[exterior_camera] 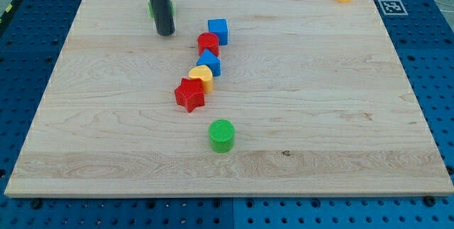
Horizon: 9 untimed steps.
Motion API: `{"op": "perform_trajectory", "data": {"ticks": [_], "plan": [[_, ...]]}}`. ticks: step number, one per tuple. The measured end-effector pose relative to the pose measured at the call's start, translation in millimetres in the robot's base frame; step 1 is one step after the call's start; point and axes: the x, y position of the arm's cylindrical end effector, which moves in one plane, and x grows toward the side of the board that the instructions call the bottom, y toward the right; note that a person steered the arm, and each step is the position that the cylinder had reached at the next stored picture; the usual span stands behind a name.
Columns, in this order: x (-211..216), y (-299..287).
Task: Place the blue cube at the bottom of the yellow hexagon
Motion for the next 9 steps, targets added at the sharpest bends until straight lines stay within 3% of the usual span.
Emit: {"op": "perform_trajectory", "data": {"ticks": [6,9], "plan": [[14,75],[-2,112]]}}
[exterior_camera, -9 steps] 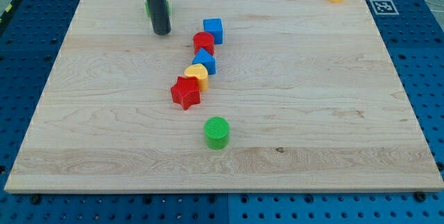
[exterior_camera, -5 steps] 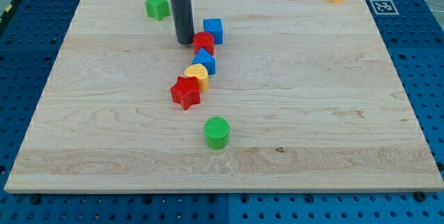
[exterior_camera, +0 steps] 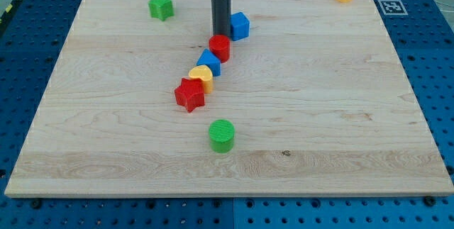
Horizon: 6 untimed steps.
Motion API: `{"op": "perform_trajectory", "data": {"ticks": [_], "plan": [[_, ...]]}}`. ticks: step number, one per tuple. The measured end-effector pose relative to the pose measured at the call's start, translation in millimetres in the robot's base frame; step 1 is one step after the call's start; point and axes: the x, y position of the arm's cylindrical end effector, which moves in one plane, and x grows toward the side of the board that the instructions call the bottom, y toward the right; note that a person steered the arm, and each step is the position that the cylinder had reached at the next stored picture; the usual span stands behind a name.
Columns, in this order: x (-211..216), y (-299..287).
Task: Place the blue cube at the bottom of the yellow hexagon
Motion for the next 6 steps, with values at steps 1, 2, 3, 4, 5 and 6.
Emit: {"op": "perform_trajectory", "data": {"ticks": [1,2,3,4,5,6], "plan": [[-2,23],[-6,44],[-9,63],[-10,72],[-11,70],[-25,66]]}}
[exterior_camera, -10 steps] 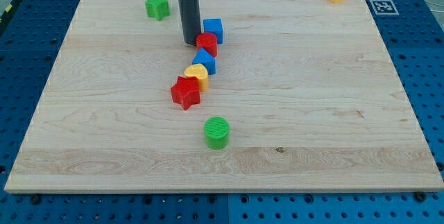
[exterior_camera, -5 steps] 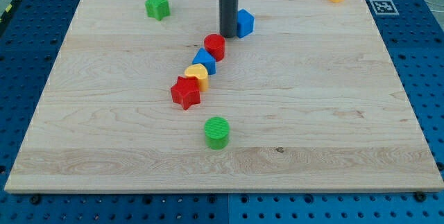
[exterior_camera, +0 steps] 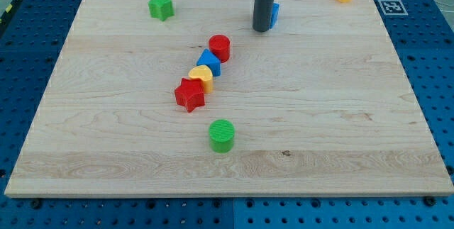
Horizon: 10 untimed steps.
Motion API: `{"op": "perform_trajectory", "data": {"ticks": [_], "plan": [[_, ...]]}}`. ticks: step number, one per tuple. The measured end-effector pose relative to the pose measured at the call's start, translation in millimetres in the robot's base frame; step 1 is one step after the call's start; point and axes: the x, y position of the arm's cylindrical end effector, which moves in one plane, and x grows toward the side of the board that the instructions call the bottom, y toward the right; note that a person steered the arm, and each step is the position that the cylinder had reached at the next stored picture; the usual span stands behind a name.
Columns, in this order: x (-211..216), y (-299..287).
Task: Place the blue cube at the bottom of the yellow hexagon
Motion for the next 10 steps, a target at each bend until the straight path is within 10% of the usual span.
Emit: {"op": "perform_trajectory", "data": {"ticks": [6,10], "plan": [[-103,-21],[-57,4]]}}
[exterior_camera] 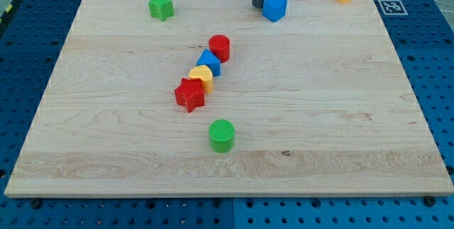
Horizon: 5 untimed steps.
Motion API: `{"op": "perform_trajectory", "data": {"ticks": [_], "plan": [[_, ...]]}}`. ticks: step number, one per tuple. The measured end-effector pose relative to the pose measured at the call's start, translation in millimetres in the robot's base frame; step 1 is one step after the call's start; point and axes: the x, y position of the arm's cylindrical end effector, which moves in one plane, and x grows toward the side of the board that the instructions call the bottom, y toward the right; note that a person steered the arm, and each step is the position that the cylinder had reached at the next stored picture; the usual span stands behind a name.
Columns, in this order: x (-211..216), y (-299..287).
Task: Place the blue cube at the bottom of the yellow hexagon
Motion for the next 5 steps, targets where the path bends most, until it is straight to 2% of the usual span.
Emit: {"op": "perform_trajectory", "data": {"ticks": [3,5], "plan": [[30,7],[30,18]]}}
